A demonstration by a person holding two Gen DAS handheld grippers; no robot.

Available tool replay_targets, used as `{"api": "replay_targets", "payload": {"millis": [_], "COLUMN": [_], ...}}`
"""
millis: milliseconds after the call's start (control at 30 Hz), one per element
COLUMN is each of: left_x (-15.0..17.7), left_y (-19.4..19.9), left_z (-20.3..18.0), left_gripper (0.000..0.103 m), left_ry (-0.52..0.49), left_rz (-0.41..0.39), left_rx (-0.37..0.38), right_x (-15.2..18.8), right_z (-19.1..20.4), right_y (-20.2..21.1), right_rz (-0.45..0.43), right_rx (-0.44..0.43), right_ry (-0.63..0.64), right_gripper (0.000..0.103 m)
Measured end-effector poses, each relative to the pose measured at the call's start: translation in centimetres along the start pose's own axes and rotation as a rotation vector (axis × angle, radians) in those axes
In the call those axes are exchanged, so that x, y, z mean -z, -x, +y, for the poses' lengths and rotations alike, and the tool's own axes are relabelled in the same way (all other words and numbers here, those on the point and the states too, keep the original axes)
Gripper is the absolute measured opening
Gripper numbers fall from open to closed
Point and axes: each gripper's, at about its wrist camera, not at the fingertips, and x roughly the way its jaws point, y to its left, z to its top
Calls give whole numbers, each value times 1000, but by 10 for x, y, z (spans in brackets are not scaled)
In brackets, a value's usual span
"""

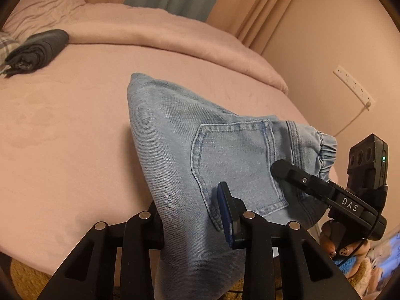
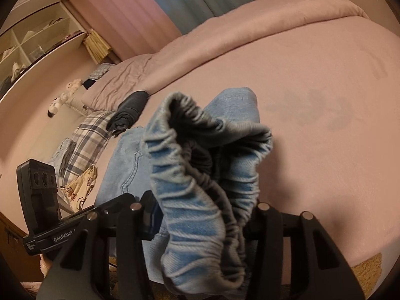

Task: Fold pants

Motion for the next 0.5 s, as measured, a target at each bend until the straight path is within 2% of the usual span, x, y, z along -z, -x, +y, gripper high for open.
{"api": "replay_targets", "payload": {"millis": [500], "left_x": [-9], "left_y": [-19], "left_z": [8], "left_gripper": [32], "left_ry": [31], "left_rz": [-4], "left_rx": [-44], "right_x": [-20], "right_z": [7], "right_y": [-22], "right_rz": [17], "right_rx": [7], "right_ry": [22], "right_gripper": [49]}}
